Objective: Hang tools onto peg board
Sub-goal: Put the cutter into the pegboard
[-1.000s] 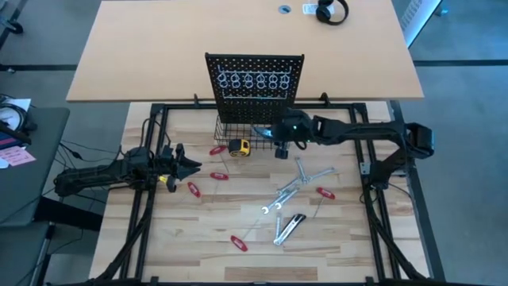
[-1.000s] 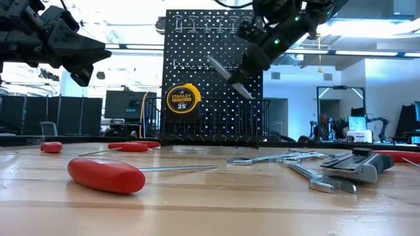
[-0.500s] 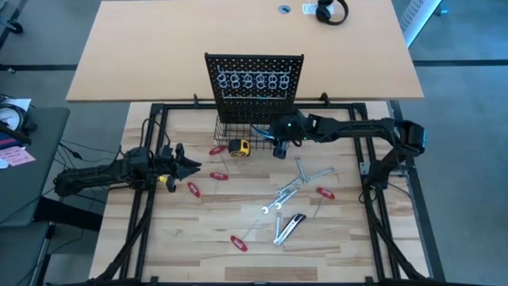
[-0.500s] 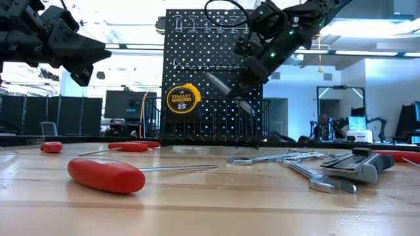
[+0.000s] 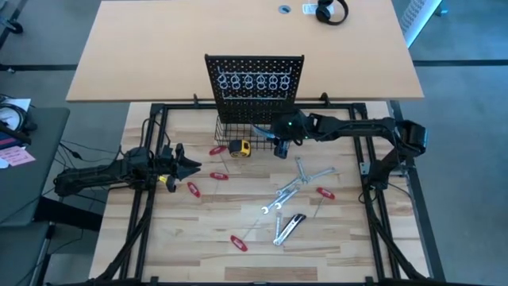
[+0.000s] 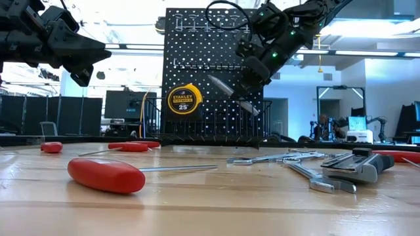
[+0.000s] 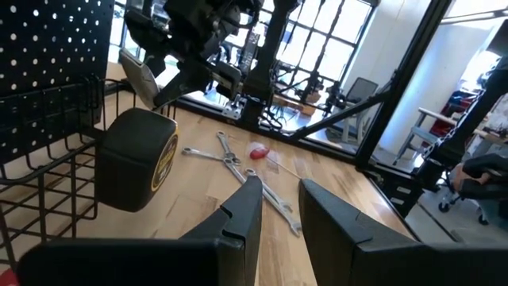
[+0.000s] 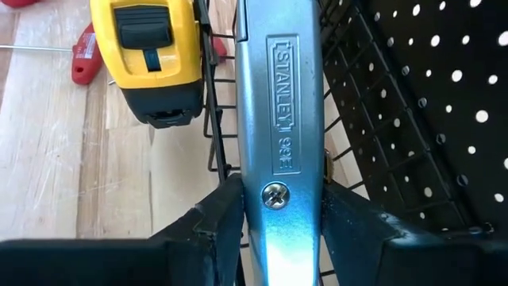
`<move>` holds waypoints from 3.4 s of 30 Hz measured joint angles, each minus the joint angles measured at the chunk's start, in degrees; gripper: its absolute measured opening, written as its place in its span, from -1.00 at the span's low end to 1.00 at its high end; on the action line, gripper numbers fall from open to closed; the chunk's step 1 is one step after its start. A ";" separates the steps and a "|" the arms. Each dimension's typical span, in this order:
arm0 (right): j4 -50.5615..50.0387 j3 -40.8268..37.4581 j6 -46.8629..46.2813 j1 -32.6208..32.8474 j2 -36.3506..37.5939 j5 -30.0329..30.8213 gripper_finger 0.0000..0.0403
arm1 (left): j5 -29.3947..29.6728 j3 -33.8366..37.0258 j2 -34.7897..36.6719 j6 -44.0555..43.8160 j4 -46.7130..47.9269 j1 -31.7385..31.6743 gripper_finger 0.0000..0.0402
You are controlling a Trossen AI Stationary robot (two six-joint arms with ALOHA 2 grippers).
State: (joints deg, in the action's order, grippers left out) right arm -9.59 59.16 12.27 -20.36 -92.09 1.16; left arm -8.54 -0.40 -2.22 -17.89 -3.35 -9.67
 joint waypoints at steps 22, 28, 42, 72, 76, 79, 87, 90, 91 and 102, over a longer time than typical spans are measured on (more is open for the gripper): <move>-2.60 6.20 0.20 -1.64 -0.11 0.73 -0.21 | 0.00 0.00 0.00 -0.13 0.02 0.00 -0.62; -4.67 7.26 0.20 -1.99 -0.11 0.77 -0.21 | -0.01 0.00 0.00 -0.13 0.01 -0.02 -0.62; -16.96 12.33 -0.19 -2.69 -0.31 0.73 -0.21 | 0.00 0.00 0.00 0.54 0.00 -0.01 -0.62; -34.31 27.43 2.73 -3.41 -17.90 1.78 -0.18 | 0.00 0.00 -0.02 -0.02 0.00 0.00 -0.62; -34.49 27.43 2.80 -3.41 -17.90 1.75 -0.09 | 0.00 0.00 0.00 -0.08 0.00 -0.02 -0.62; -34.51 27.43 2.80 -3.54 -17.90 1.75 0.01 | 0.00 0.00 -0.02 -0.09 -0.02 -0.01 -0.62; -35.39 27.94 4.07 -3.80 -17.81 1.62 0.18 | 0.00 0.00 -0.02 -0.10 0.00 -0.02 -0.62; -35.73 29.14 4.46 -3.33 -16.96 1.68 0.18 | 0.00 0.00 -0.02 0.11 0.00 0.00 -0.62; -35.78 29.66 4.63 -3.09 -16.46 1.75 0.18 | 0.00 0.00 -0.02 0.11 0.02 -0.02 -0.62; -39.48 30.91 5.20 2.30 -7.31 1.83 0.15 | 0.00 0.00 -0.02 0.12 0.00 0.00 -0.62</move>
State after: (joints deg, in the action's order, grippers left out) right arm -49.07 90.06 17.47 -18.06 -99.40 2.99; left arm -8.54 -0.40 -2.24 -17.77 -3.36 -9.67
